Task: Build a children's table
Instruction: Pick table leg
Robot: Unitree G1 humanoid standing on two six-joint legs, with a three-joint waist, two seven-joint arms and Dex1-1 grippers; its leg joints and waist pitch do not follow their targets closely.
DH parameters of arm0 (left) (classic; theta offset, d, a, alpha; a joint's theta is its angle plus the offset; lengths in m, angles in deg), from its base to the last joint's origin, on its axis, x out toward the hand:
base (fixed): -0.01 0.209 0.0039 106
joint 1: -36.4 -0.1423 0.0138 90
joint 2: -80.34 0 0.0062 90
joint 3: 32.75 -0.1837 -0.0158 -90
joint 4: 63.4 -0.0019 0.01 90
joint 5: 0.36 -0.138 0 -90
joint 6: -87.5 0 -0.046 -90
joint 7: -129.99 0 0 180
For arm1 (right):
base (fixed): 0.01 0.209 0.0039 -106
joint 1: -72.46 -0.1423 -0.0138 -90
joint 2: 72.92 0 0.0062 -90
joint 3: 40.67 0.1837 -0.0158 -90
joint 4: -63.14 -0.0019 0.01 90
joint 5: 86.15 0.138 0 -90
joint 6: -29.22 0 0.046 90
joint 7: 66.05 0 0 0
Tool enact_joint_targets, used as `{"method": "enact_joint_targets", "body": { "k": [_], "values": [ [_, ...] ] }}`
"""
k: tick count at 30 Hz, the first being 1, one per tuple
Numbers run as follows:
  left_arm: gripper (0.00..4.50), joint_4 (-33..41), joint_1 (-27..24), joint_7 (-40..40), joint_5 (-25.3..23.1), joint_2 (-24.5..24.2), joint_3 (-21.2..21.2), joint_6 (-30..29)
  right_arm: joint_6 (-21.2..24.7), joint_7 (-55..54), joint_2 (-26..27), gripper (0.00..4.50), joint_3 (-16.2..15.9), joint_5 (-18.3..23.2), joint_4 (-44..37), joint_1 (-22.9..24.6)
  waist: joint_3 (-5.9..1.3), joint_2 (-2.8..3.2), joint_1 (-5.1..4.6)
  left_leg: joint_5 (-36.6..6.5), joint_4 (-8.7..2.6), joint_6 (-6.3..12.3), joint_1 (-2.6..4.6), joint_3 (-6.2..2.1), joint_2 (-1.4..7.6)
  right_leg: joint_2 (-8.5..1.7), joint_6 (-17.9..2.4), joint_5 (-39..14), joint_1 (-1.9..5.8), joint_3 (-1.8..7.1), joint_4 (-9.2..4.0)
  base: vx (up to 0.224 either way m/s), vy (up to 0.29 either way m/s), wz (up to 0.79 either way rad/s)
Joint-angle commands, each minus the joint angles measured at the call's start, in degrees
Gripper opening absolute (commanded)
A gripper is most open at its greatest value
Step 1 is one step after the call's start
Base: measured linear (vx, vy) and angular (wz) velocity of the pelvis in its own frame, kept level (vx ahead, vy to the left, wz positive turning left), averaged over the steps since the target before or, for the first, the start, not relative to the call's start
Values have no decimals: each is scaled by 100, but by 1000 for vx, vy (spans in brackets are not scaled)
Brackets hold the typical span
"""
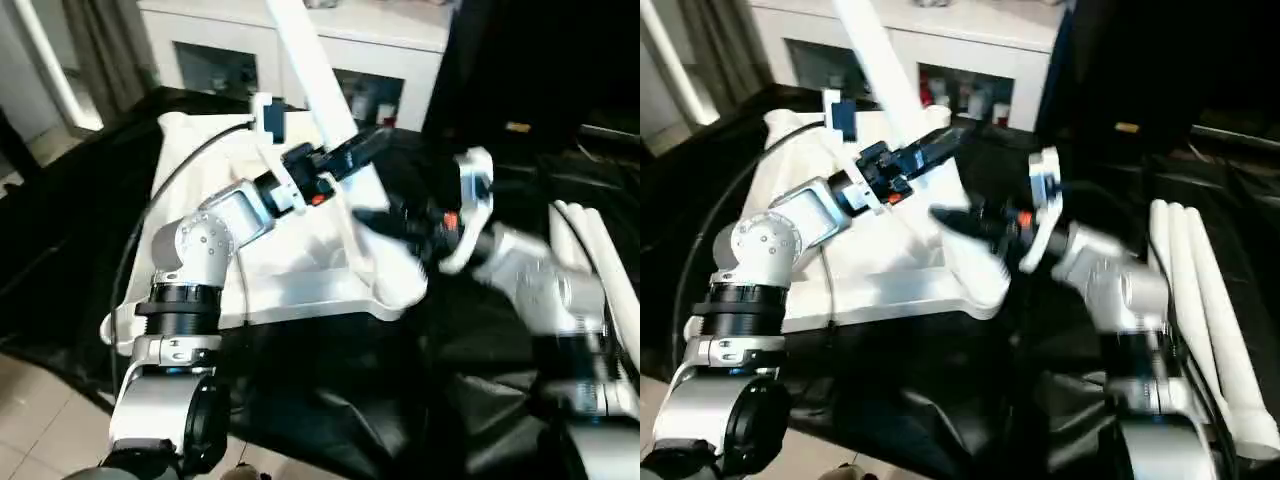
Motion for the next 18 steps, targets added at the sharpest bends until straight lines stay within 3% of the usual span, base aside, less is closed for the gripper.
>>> {"method": "enact_joint_targets", "body": {
  "k": [1,7,11,12,16,18],
  "values": [
    [450,133,83,-183,138,18,58,-153,206,-135,1,182,76,173,-447,33,-449,-14,-4,-476,-369,263,116,-127,223,-440,-1465,-280,337,236,-408,0,0,0],
    [450,257,46,-416,281,12,133,-264,293,-450,1,182,63,207,-713,133,-433,-13,-7,-489,-383,153,108,-133,219,-451,-1358,-385,343,247,-425,0,0,0],
    [432,289,23,-731,100,15,120,-257,-126,-909,75,182,-78,-272,-738,135,-427,-9,-45,-498,-384,80,102,-133,208,-445,-1270,-457,333,247,-435,0,0,0],
    [422,259,47,-1224,-62,52,169,-256,-512,-1514,240,182,-178,-762,-728,113,-425,-1,-61,-478,-391,15,99,-141,226,-453,-1244,-436,317,251,-427,0,0,0],
    [411,296,45,-1599,-208,103,147,-195,-759,-2039,449,182,-300,-1096,-852,180,-427,-1,-99,-492,-393,8,98,-141,202,-440,-1213,-465,335,249,-436,0,0,0],
    [375,356,34,-1719,-219,142,134,-189,-819,-2260,552,182,-392,-1177,-957,245,-426,-7,-107,-446,-395,41,96,-139,205,-437,-1192,-350,331,255,-428,0,0,0]
  ]
}}
